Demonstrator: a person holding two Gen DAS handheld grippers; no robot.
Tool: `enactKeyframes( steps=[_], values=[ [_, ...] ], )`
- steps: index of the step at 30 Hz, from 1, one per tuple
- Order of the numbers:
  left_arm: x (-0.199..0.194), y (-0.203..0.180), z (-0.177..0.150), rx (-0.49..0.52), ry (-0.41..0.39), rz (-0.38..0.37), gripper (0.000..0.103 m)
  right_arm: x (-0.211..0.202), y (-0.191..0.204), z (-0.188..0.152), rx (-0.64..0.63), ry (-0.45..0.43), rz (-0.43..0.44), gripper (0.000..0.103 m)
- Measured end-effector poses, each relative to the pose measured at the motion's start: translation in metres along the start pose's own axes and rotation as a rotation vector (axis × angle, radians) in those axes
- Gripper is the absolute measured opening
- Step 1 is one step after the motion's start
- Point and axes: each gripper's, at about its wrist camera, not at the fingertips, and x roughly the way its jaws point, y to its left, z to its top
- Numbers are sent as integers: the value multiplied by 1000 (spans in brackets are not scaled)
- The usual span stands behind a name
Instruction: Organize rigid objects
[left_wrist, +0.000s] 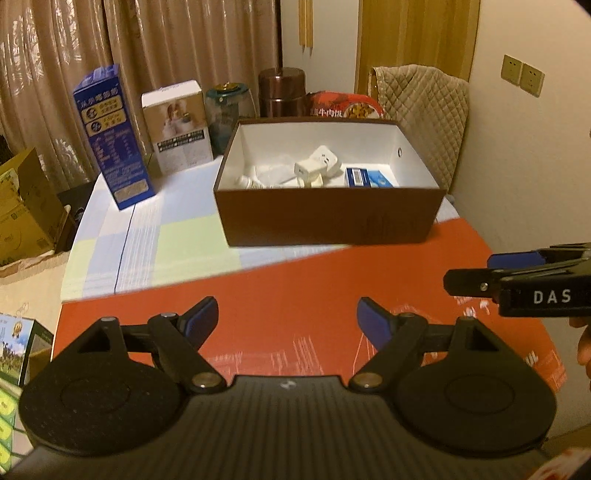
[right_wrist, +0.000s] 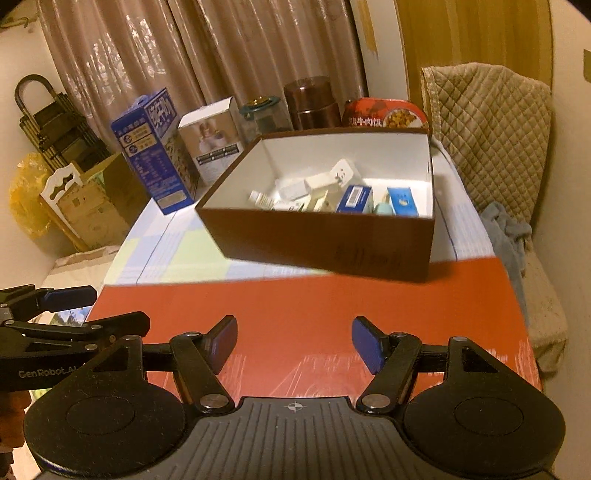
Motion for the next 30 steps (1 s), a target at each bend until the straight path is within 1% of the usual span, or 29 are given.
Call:
enactKeyframes(
  steps=[10, 17, 22, 30],
  values=[
    [-39, 16, -44, 1, 19, -45, 80, -36, 36, -53, 29, 11, -33, 66],
    [-58, 23, -70, 4, 34, -71, 80, -51, 57, -82, 34, 19, -51, 66],
    [-69, 27, -84, 0, 35, -82, 80, -58, 69, -98, 34, 25, -57, 66],
    [-84, 33, -100, -3, 31, -87, 80, -65, 84, -114, 31, 26, -58, 66]
  ],
)
